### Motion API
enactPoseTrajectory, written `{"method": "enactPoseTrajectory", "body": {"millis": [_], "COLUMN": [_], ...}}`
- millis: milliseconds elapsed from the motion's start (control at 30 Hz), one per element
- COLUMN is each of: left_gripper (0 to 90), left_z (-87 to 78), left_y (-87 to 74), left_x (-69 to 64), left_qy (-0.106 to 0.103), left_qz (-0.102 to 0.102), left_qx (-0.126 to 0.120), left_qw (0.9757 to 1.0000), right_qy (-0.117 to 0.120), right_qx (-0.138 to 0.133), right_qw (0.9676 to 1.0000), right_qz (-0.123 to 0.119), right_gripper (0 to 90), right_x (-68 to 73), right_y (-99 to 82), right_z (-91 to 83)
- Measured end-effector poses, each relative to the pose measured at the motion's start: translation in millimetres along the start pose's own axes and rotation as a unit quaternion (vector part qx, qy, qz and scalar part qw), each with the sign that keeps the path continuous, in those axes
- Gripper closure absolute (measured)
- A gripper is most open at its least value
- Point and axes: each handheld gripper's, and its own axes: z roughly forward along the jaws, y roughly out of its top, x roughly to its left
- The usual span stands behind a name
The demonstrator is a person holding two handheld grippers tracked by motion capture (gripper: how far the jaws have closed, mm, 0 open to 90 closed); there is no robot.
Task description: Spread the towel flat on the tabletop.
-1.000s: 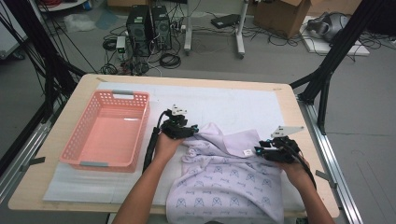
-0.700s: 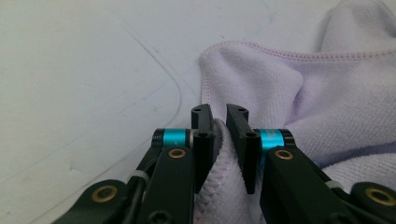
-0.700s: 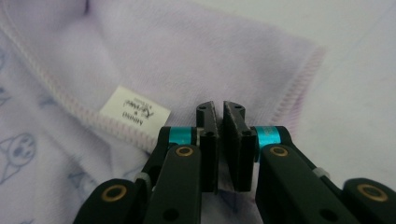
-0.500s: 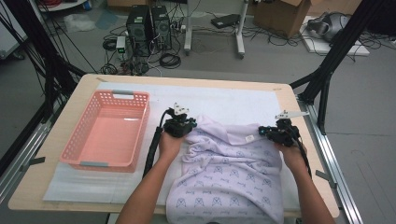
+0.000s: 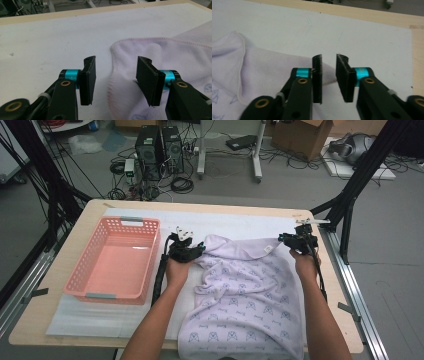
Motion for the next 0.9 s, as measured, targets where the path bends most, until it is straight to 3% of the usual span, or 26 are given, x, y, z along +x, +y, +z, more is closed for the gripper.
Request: {"method": "enactPoseTrajectory", "body": {"millis": [67,133,267,367,433,500,633,700,767,900], "left_gripper": [45.8,45.4,43.9,38.5,38.3,42.5,43.5,48.6,59.0,66.4], "left_z": [-1.3,-2.7,-9.9,-16.9,-23.7,-36.7,-55.0,-63.8,-68.4,-61.2], "left_y": [0.0,-1.5,-8.6,-11.1,-10.7,-14.7,-24.8,-31.9,-38.5,-46.8], "left_x": [0.7,-2.0,-8.5,-12.8,-15.9,-20.3,-21.1,-21.4,-22.6,-26.6], "left_qy": [-0.012,-0.026,-0.049,-0.069,-0.073,-0.068,-0.079,-0.089,-0.095,-0.096], "left_qz": [-0.014,-0.009,-0.005,0.007,0.016,0.018,0.007,0.007,0.016,0.012], "left_qx": [0.005,0.023,0.025,0.064,0.064,0.03,0.029,0.028,0.043,0.071], "left_qw": [0.9998,0.9994,0.9985,0.9956,0.9952,0.9971,0.9964,0.9956,0.9944,0.9927], "right_qy": [-0.003,0.004,0.013,0.018,0.021,0.022,0.029,0.031,0.035,0.04], "right_qx": [-0.002,0.004,0.016,0.024,0.03,0.028,0.023,0.02,0.019,0.02], "right_qw": [1.0,0.9999,0.999,0.9975,0.9968,0.9966,0.9968,0.9968,0.9971,0.9974], "right_qz": [0.0,-0.008,-0.04,-0.063,-0.071,-0.074,-0.072,-0.071,-0.065,-0.057], "right_gripper": [66.5,63.3,61.1,60.5,59.6,59.5,59.5,59.5,59.5,59.7], "right_x": [-2.7,-2.1,4.6,9.0,10.1,10.7,9.8,9.5,9.1,11.4], "right_y": [-1.8,-4.2,-14.7,-28.1,-38.4,-50.2,-71.4,-82.8,-95.7,-117.2], "right_z": [-4.3,-9.4,-22.1,-34.8,-43.7,-54.9,-73.7,-82.4,-89.6,-94.7]}}
